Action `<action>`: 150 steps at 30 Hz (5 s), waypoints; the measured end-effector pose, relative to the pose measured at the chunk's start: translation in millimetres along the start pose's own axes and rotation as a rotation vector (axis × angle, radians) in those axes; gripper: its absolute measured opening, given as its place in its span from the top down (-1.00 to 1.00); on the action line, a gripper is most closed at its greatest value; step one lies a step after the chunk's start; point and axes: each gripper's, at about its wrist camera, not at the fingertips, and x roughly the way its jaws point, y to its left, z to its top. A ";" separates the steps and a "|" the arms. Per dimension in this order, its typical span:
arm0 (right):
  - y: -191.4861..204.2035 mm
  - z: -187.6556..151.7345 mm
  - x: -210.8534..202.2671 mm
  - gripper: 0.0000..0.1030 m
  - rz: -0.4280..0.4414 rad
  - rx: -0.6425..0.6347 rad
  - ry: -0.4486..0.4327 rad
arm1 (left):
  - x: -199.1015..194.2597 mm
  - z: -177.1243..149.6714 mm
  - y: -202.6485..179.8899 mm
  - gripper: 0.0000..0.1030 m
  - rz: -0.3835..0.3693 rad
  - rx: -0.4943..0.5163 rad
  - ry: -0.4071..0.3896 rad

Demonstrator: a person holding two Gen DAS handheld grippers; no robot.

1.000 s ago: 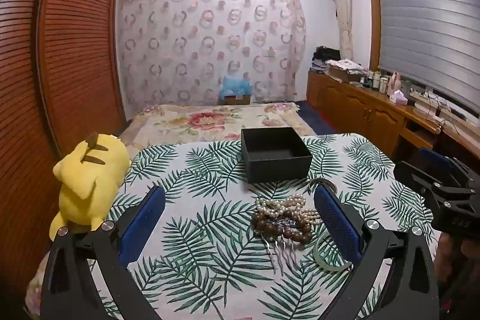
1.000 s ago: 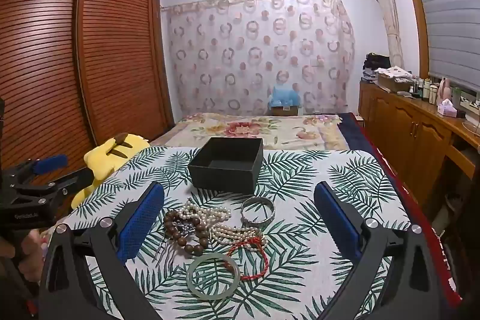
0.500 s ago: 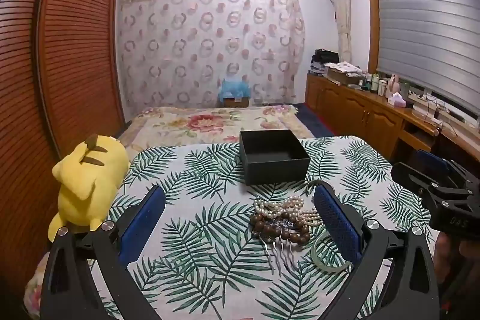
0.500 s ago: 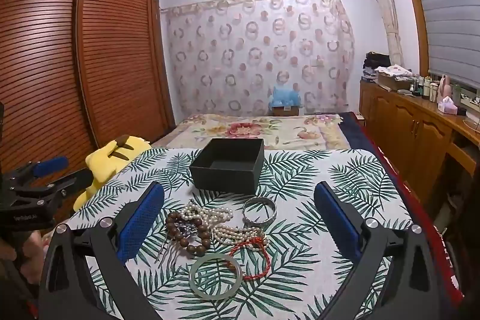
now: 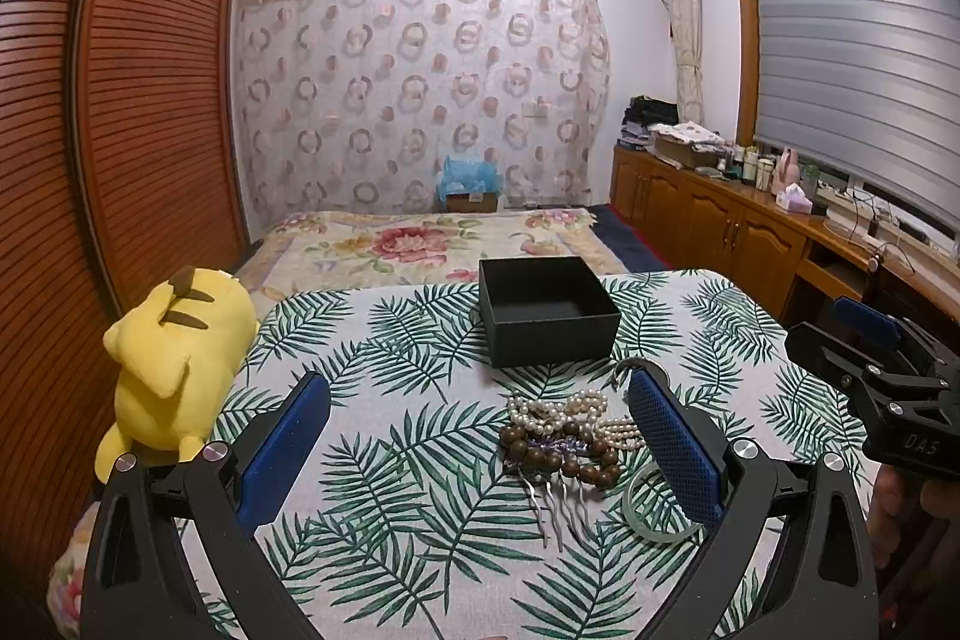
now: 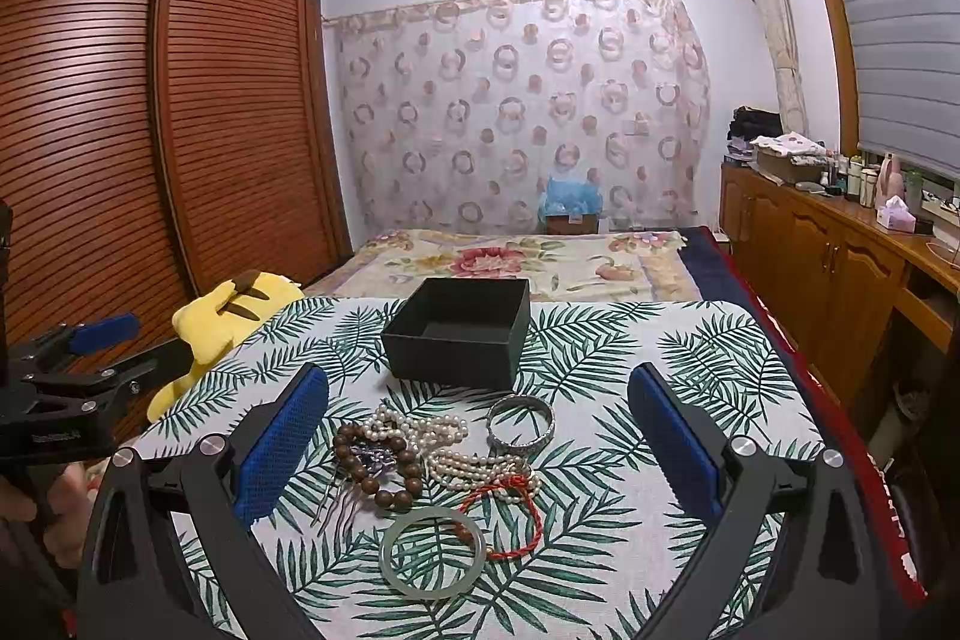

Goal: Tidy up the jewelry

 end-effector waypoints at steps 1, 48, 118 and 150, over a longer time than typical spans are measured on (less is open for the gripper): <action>0.8 -0.2 0.2 -0.95 0.000 0.000 0.001 | -0.4 0.3 0.1 -0.87 0.000 0.000 0.000; 2.8 2.5 -3.2 -0.95 0.002 0.000 -0.005 | -4.1 3.7 -7.8 -0.87 0.000 0.001 -0.002; 10.1 -76.3 94.3 0.81 0.215 -0.151 0.488 | 92.5 -57.2 -18.7 -0.51 -0.252 0.023 0.381; 1.8 -41.4 60.1 0.81 0.154 -0.162 0.310 | 150.5 -20.0 -3.2 0.72 -0.354 -0.100 0.464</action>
